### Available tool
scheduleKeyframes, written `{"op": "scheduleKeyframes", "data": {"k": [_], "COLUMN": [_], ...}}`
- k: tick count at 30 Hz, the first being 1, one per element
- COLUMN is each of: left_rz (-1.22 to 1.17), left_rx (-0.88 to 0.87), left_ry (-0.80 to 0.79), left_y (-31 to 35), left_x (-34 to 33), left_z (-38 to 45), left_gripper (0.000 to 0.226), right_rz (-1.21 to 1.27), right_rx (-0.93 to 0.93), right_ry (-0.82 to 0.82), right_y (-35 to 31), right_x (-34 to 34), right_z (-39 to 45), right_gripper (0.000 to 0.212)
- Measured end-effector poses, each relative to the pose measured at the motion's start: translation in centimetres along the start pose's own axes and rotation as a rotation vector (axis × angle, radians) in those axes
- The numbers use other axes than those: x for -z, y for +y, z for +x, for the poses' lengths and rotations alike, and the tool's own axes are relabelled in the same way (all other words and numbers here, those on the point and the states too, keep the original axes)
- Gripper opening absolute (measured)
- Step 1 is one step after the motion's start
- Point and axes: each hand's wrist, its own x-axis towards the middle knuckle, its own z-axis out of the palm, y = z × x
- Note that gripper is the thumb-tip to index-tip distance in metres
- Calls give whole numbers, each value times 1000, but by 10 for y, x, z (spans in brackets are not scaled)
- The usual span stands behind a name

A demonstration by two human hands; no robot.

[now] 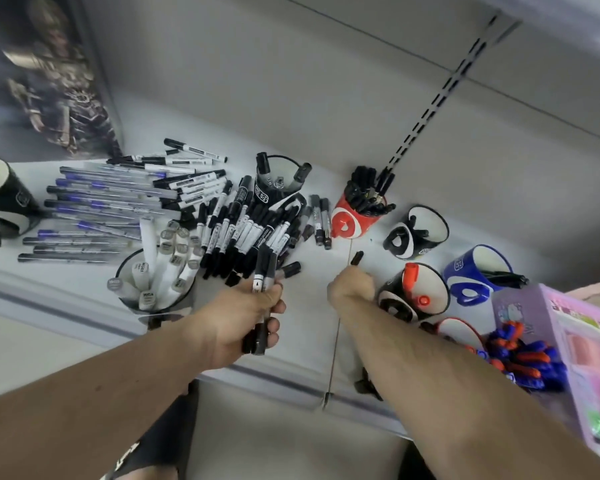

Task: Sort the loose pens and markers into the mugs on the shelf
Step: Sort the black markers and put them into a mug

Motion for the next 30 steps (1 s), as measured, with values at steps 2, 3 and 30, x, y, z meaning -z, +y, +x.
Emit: {"op": "scheduleKeyframes", "data": {"k": [2,3,30], "left_rz": [98,143,-24], "left_rx": [-12,-22,-97], "left_ry": [32,40,79], "left_y": [-6,-7,11], "left_x": [-5,-8,-12], "left_z": [2,2,-1], "left_gripper": [10,13,11], "right_rz": [311,516,145], "right_rx": [-101,-142,298], "right_ry": [-59,-60,-163], "right_y": [7,9,-31], "right_x": [-11,-14,37], "right_z": [-23,-38,-6], "right_gripper": [23,20,69]}}
